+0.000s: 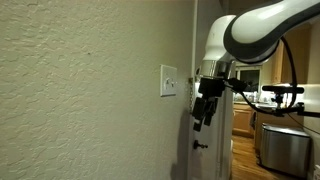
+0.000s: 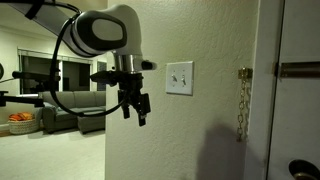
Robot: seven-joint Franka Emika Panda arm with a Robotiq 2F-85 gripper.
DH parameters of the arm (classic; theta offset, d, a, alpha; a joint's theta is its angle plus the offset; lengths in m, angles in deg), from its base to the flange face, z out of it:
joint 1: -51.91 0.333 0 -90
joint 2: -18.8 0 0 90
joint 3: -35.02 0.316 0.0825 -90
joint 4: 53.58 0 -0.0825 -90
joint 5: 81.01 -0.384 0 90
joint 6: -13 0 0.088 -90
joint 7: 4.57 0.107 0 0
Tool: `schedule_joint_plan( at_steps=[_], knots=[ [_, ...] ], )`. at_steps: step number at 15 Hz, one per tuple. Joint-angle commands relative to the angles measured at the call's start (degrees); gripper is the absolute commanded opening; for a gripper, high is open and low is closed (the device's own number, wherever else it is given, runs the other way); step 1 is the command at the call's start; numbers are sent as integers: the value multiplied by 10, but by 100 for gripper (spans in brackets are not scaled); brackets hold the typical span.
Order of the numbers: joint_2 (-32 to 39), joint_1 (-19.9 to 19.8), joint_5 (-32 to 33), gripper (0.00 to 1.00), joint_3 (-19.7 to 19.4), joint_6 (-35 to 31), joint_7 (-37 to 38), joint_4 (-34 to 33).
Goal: Push the left switch downwards
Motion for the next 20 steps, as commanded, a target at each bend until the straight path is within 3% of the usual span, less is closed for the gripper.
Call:
schedule_joint_plan(
  at_steps=[1,6,7,16,20],
  knots=[
    [16,2,0,100,5,-5,0,-36],
    [26,-1,-2,100,3,-9,-4,-79],
    [27,-2,-2,79,2,-11,-6,-87],
    [33,-7,11,20,-3,-38,-1,-158],
    [37,-8,17,18,-5,-55,-2,-188]
  ],
)
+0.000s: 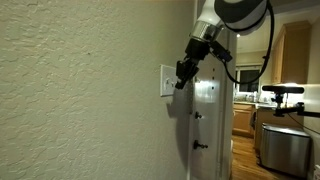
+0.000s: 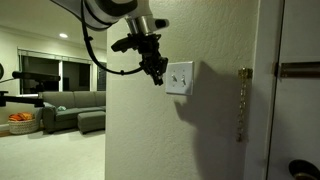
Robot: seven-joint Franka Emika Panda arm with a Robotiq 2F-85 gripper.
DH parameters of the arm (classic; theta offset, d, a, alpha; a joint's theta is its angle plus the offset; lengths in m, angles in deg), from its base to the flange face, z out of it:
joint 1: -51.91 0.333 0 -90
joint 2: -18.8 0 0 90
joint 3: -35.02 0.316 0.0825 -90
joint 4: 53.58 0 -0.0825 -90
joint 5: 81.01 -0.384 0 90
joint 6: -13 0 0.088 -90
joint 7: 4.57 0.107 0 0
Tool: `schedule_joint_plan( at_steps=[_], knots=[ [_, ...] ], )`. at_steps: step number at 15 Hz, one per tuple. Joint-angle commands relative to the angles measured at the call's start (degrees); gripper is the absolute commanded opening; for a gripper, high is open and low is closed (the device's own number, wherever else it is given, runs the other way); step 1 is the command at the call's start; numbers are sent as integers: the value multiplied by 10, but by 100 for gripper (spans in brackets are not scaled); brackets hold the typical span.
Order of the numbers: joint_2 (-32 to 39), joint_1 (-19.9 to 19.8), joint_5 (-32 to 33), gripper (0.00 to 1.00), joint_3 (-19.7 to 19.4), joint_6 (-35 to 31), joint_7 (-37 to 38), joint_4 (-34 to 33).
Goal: Push the left switch downwards
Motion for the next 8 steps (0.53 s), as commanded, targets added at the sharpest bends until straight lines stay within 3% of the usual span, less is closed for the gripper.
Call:
schedule_joint_plan(
  at_steps=[1,5,8],
  knots=[
    [9,-4,12,21,-2,-21,-1,-28],
    [16,-6,16,26,-5,-38,-2,-47],
    [27,-8,15,14,-7,-46,-3,-60]
  ],
)
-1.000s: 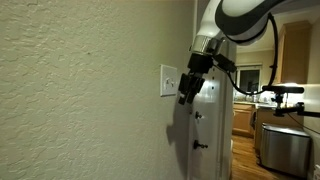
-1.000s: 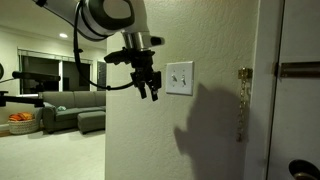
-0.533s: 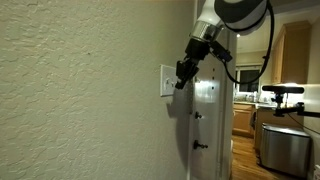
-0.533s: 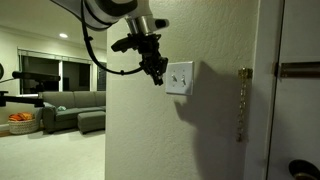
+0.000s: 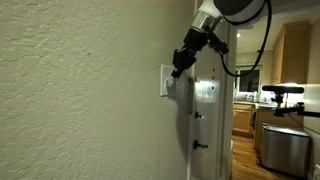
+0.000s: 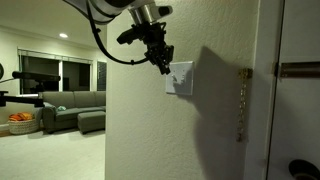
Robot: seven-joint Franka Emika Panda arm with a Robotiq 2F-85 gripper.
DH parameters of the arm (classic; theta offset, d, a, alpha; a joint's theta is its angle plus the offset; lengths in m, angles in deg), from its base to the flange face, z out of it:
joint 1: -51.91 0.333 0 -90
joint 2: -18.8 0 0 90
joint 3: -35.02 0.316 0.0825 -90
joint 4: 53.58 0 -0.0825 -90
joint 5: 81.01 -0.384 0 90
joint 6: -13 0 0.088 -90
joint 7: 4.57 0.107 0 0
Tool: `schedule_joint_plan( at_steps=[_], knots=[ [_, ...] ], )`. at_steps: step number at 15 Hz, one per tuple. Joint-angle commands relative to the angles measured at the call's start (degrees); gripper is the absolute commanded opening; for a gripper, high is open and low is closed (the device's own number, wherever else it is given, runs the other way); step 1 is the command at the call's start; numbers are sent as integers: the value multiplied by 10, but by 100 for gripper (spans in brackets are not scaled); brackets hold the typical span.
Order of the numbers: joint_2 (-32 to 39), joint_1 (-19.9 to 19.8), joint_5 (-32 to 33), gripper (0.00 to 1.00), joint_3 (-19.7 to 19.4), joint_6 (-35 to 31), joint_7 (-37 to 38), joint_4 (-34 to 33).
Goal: Push the left switch downwards
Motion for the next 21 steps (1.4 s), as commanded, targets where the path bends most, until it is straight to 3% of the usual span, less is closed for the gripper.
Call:
schedule_joint_plan(
  at_steps=[1,3,10,21],
  knots=[
    [23,-6,5,9,-3,-18,-5,-25],
    [36,-7,2,2,-4,-22,-7,-37],
    [56,-8,2,8,-5,-17,-6,-59],
    [51,-7,-21,7,-2,12,-21,-17]
  ],
)
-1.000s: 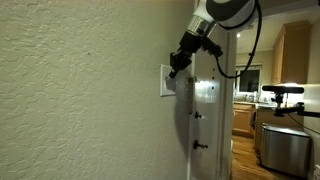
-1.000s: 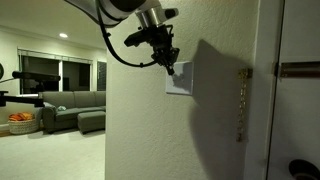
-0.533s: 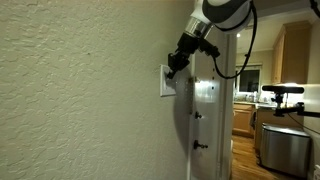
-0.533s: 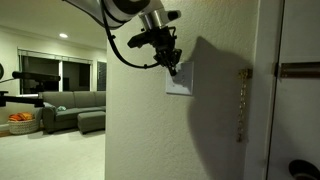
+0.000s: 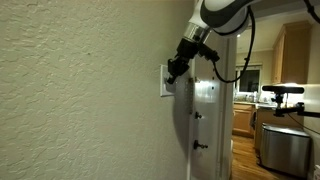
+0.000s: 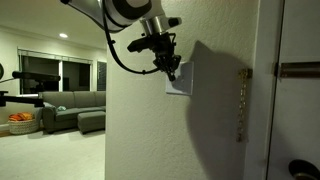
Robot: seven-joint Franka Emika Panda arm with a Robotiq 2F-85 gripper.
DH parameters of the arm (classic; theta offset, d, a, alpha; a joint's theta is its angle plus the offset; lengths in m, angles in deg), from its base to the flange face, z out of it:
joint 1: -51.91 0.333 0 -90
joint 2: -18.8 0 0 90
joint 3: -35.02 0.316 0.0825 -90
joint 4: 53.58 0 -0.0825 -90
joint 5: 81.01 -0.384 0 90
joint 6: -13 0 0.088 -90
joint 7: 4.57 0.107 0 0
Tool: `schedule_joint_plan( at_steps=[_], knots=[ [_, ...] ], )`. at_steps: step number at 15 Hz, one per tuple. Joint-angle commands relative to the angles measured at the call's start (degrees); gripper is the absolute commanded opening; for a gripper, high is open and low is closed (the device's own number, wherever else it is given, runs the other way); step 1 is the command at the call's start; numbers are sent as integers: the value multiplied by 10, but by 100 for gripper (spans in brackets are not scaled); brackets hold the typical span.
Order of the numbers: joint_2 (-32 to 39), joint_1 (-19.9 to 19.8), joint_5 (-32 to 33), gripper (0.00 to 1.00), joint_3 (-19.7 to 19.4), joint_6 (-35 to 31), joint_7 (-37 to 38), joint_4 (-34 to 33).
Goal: Push the left switch downwards
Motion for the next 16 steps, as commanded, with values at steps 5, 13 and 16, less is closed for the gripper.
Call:
schedule_joint_plan(
  at_steps=[5,13,16],
  knots=[
    [-53,-2,-31,7,1,42,-58,67],
    [-64,-1,-29,69,-1,136,-70,148],
    [-59,-1,-35,90,-1,156,-71,174]
  ],
)
